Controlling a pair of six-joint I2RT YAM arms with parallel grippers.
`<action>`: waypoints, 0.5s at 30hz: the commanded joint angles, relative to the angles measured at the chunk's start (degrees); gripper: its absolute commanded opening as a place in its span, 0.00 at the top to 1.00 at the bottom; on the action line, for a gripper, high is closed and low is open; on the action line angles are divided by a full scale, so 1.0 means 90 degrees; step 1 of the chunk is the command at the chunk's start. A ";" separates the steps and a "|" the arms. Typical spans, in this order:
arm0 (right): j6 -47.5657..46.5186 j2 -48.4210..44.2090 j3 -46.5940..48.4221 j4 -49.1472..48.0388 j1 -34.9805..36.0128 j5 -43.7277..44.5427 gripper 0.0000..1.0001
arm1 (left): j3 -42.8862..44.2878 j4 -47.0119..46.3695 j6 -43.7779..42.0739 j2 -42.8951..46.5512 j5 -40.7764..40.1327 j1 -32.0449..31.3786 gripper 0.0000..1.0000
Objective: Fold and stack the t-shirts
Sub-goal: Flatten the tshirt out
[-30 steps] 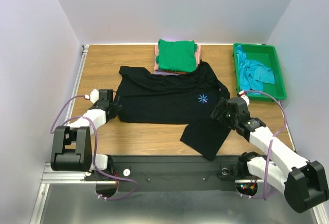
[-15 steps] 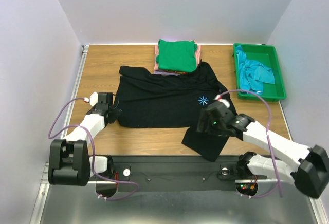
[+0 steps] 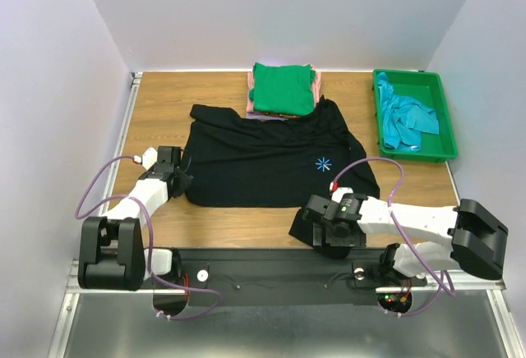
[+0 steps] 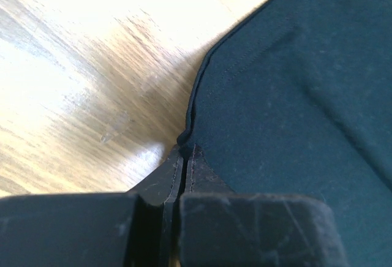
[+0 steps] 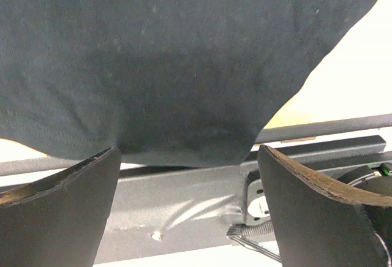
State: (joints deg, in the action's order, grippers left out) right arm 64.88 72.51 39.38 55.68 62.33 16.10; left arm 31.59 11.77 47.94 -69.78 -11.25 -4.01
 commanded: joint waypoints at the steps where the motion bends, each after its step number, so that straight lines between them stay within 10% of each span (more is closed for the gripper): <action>1: 0.0233 0.0184 0.0020 -0.0150 0.0028 0.0738 0.00 | 0.0366 -0.0252 0.0044 -0.0448 -0.0070 0.0045 1.00; 7: -0.1150 0.1004 -0.0351 -0.2528 -0.1454 0.0070 0.00 | 0.0629 -0.0507 0.0034 -0.0937 0.0156 0.0074 1.00; 15: -0.2345 0.2439 0.1082 -0.2935 -0.2540 0.1032 0.00 | 0.1010 -0.0937 0.0152 -0.1299 0.0351 0.0182 1.00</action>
State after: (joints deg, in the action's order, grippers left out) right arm 50.57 86.74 47.27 37.23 42.22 16.16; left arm 37.36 6.17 48.66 -80.88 -8.71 -2.98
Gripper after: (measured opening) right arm 0.995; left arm 0.048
